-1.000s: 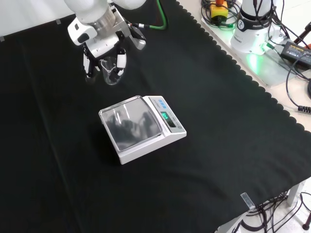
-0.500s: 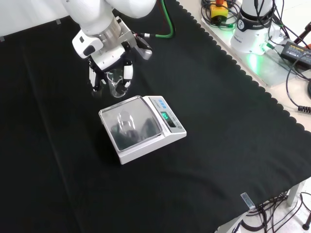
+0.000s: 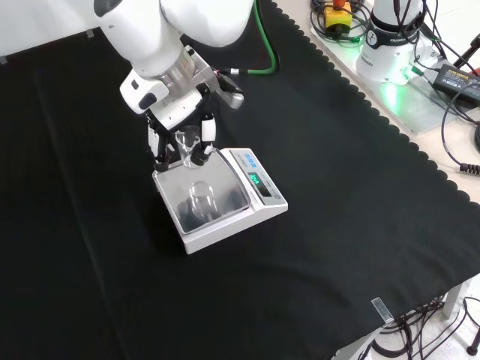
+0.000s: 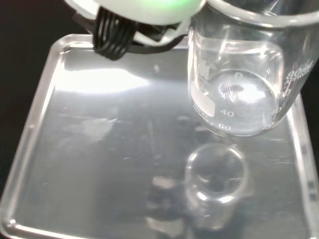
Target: Put the beaker on the electronic balance.
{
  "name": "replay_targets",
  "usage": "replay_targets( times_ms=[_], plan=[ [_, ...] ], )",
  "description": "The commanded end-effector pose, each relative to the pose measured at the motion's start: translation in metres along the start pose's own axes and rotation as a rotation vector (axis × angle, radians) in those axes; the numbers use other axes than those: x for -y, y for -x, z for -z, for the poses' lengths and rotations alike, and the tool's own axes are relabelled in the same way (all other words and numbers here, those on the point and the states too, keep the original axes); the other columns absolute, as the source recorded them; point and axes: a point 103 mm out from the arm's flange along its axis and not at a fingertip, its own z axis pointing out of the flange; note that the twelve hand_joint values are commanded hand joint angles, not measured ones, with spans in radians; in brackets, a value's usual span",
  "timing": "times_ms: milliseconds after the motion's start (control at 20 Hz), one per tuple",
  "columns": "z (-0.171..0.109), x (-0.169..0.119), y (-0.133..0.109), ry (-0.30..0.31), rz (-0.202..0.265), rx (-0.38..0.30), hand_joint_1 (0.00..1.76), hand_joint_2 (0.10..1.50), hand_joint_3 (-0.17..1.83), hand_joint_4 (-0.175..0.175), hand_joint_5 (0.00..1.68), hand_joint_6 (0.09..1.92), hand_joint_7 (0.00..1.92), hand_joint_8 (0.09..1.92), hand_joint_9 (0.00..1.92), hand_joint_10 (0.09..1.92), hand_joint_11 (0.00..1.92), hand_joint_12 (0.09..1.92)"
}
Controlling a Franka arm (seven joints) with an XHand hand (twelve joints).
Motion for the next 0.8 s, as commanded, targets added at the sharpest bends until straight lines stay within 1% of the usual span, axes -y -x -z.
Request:
replay_targets(
  times_ms=[50,350,600,800],
  plan=[
    [-0.012,-0.003,-0.024,-0.022,0.04,-0.005,1.14,0.66,0.55,-0.175,0.94,0.22,0.99,0.43,1.41,0.09,1.64,0.52],
    [-0.031,-0.01,-0.043,-0.046,0.062,-0.001,1.13,0.66,0.55,-0.175,0.94,0.22,0.99,0.43,1.41,0.09,1.64,0.51],
    [-0.043,-0.012,-0.051,-0.059,0.076,0.01,1.13,0.66,0.54,-0.175,0.93,0.22,0.99,0.43,1.4,0.09,1.64,0.51],
    [-0.046,-0.012,-0.054,-0.066,0.077,0.016,1.12,0.67,0.54,-0.175,0.93,0.22,0.99,0.43,1.39,0.09,1.63,0.5]
  ],
)
